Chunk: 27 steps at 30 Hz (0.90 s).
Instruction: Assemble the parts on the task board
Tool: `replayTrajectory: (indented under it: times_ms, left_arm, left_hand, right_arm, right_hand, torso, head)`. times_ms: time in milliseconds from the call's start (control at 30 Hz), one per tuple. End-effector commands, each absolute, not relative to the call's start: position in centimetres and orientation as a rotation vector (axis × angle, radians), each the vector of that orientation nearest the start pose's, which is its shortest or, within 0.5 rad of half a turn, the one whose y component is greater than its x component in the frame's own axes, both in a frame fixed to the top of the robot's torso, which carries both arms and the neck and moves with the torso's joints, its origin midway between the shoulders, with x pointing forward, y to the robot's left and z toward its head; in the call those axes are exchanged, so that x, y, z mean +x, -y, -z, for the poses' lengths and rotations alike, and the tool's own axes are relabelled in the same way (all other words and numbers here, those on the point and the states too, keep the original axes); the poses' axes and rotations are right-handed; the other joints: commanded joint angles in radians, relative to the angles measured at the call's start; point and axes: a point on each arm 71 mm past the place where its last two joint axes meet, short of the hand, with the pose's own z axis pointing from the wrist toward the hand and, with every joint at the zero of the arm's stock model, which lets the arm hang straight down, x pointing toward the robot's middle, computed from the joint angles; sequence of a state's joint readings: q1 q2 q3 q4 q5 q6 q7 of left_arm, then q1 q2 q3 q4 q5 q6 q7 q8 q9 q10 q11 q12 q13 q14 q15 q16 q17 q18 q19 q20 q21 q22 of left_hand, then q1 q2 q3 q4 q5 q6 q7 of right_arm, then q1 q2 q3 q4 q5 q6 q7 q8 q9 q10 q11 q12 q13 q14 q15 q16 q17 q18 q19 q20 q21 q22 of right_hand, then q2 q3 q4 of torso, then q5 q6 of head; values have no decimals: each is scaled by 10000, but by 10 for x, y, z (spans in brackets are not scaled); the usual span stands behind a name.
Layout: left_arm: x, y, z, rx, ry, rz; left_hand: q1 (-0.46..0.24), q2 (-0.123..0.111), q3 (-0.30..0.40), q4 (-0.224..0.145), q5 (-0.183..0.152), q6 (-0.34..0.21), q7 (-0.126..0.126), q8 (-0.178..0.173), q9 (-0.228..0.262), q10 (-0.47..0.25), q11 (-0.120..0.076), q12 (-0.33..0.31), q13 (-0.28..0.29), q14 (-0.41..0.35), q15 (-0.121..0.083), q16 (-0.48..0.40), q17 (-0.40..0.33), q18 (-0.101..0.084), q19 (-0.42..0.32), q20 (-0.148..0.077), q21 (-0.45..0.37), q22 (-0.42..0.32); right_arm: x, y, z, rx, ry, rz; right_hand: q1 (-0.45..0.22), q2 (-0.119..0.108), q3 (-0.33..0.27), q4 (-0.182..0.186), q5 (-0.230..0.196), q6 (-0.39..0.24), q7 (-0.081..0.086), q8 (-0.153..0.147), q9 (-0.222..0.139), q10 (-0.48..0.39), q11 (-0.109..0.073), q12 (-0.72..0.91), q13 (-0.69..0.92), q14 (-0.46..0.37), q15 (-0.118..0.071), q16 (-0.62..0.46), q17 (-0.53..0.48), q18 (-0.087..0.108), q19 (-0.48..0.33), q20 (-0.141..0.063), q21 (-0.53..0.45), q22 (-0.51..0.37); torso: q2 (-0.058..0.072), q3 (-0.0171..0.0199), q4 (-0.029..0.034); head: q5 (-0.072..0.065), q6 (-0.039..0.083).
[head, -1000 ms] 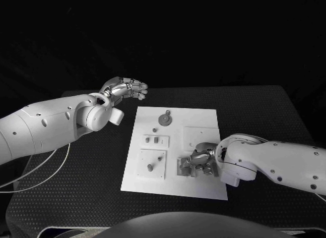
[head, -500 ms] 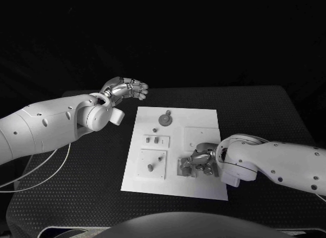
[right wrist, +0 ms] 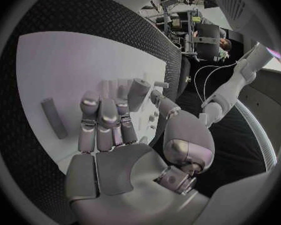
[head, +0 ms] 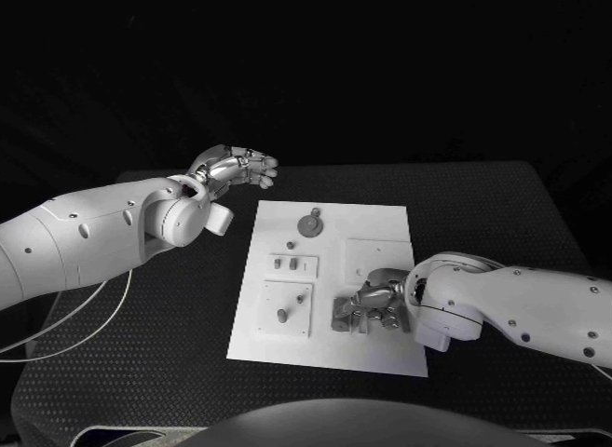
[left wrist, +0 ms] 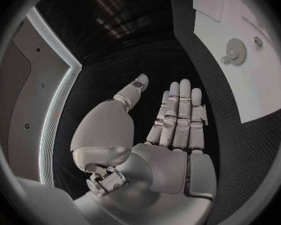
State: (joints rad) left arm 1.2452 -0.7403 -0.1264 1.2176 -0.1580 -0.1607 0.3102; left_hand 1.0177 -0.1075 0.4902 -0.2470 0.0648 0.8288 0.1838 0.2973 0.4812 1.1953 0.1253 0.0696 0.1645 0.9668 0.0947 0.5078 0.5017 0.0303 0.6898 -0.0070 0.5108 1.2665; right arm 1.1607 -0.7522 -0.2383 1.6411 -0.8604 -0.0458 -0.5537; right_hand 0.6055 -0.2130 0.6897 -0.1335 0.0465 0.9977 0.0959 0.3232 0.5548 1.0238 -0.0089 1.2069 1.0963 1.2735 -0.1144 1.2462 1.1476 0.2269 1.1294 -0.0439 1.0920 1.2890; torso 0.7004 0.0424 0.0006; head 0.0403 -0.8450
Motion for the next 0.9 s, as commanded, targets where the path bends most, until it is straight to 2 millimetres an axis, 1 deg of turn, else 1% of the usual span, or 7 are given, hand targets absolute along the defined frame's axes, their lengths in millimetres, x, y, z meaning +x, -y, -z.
replayTrajectory:
  times_ms: [33, 133, 233, 533, 567, 733, 900]
  left_arm:
    - [536, -241, 204, -9556, -15881, 13788]
    - [536, -241, 204, -9557, -15882, 13787]
    - [536, -241, 204, -9561, -15881, 13779]
    - [536, -241, 204, -9566, -15879, 13767]
    - [536, -241, 204, -9566, -15878, 13767]
    - [536, -241, 205, -9565, -15903, 13784]
    - [536, -242, 205, -9569, -15896, 13772]
  left_hand:
    - [-91, 28, 6, 42, 29, -60, -13, 56, -16, -53, -8, 16, -9, 41, 2, -70, 11, 67, 52, 17, -42, 14]
    - [-92, 27, 6, 43, 29, -61, -13, 56, -17, -53, -8, 17, -9, 42, 2, -72, 14, 67, 52, 17, -44, 15]
    - [-93, 27, 6, 44, 29, -62, -12, 56, -17, -53, -8, 17, -10, 42, 2, -74, 17, 67, 52, 17, -45, 16]
    - [-92, 25, 7, 43, 29, -63, -12, 56, -17, -54, -7, 16, -11, 42, 2, -78, 21, 68, 52, 17, -47, 19]
    - [-92, 25, 7, 43, 29, -64, -12, 56, -18, -54, -7, 16, -11, 42, 2, -78, 22, 68, 52, 17, -48, 19]
    - [-92, 27, 9, 45, 29, -64, -12, 57, -18, -54, -7, 16, -12, 43, 2, -82, 26, 68, 52, 17, -50, 21]
    - [-91, 29, 10, 45, 29, -65, -12, 58, -18, -54, -7, 16, -12, 43, 3, -85, 30, 68, 53, 17, -51, 23]
  right_arm:
    - [398, 151, 300, 2985, -25384, -5389]
    - [399, 151, 300, 3001, -25357, -5409]
    - [399, 151, 300, 3023, -25313, -5443]
    - [398, 152, 297, 2245, -25004, -5729]
    - [397, 152, 297, 2127, -25049, -5804]
    - [395, 151, 297, 1813, -25263, -5999]
    - [395, 150, 297, 1652, -25242, -5974]
  right_hand:
    - [-103, -23, -145, -26, 23, -31, 47, -45, 5, -63, -4, -42, 17, -81, -3, -68, -10, 349, -95, -27, 33, -22]
    - [-192, -75, -347, -63, 23, -71, 54, -63, 18, -99, 3, -57, 38, -110, 2, -73, -5, 349, -130, -38, 26, -38]
    - [-229, -37, -544, -144, 25, -89, 55, -70, 38, -122, 3, -65, 63, -133, 2, -72, 0, 349, -161, -57, 26, -53]
    - [-176, -44, -660, -259, 26, -97, 51, -72, 57, -132, -1, -67, 83, -145, -3, -68, 5, 349, -179, -78, 29, -66]
    - [63, -93, -630, -426, 26, -75, 40, -57, 72, -117, -11, -55, 96, -144, -15, -62, 10, 349, -174, -102, 42, -69]
    - [676, -253, -621, -761, 30, -67, 37, -55, 109, -92, -16, -59, 125, -139, -19, -59, 8, 349, -158, -127, 60, -107]
    - [1076, -305, -748, -974, 26, -70, 44, -61, 136, -89, -8, -72, 148, -149, -11, -61, 8, 349, -164, -109, 72, -138]
  torso:
    - [1, -3, 2]
    - [3, -2, 1]
    - [0, 1, 0]
    - [2, 1, 1]
    - [1, 3, 2]
    - [1, 1, 0]
    - [4, 7, -2]
  head:
    - [2, -2]
    - [4, -3]
    - [1, 2]
    - [-13, 8]
    - [-16, 14]
    - [-20, 31]
    - [-18, 34]
